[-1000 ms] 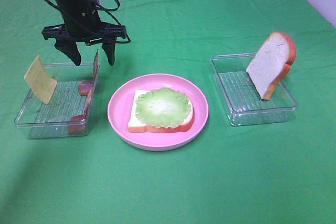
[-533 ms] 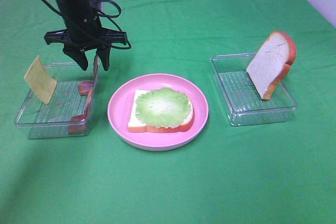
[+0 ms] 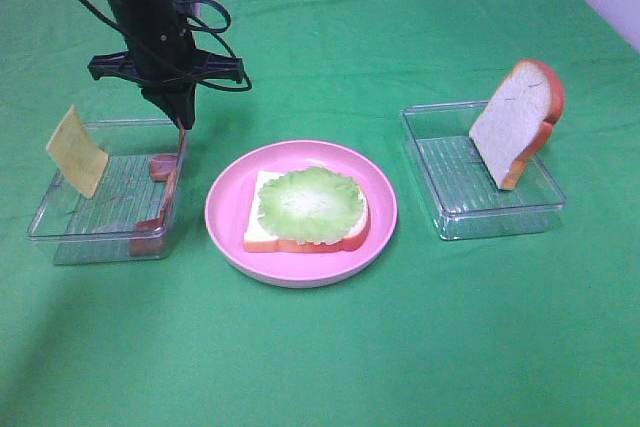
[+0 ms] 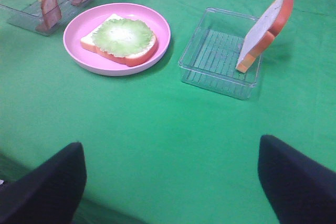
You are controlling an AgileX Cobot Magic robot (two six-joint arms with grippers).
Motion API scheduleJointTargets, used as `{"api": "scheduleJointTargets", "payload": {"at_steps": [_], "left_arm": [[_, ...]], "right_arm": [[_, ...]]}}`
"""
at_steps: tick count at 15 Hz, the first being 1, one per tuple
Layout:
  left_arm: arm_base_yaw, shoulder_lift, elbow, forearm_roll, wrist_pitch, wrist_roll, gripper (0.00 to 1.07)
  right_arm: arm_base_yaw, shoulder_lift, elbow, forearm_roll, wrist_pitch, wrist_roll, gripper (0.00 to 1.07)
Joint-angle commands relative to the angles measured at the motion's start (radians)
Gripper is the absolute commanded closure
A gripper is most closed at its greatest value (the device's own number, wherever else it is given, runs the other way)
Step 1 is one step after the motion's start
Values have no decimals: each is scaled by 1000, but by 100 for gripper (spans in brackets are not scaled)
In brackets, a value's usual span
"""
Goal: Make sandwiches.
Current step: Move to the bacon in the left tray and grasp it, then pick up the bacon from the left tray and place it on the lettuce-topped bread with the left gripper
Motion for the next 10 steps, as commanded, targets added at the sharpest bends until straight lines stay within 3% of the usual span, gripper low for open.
{"api": "scheduleJointTargets", "payload": {"at_steps": [1,6,10], "left_arm": [[-1,-1,-3,-2,-9,11,107],[-1,-42,-44,-19,53,47,107],[-1,-85,-148,-188,103,113,107]], "right_arm": [[1,-15,3,-1,3,-13,22],[1,-15,3,-1,3,-13,22],[1,-15,3,-1,3,-13,22]]}}
